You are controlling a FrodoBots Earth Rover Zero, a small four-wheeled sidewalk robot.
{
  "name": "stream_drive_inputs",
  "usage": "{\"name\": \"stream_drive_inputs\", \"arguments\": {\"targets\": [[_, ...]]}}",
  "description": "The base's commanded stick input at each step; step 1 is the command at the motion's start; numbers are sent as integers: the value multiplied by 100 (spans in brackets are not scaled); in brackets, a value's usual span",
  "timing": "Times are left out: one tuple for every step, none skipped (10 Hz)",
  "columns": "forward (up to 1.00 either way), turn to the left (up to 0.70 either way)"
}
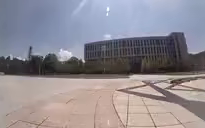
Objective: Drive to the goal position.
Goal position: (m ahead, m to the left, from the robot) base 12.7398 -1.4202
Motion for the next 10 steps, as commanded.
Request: {"name": "stream_drive_inputs", "arguments": {"targets": [[50, 1], [50, 1], [50, 1], [50, 1], [50, 1], [50, 1], [50, 1], [50, 1], [50, 1], [50, 1]]}}
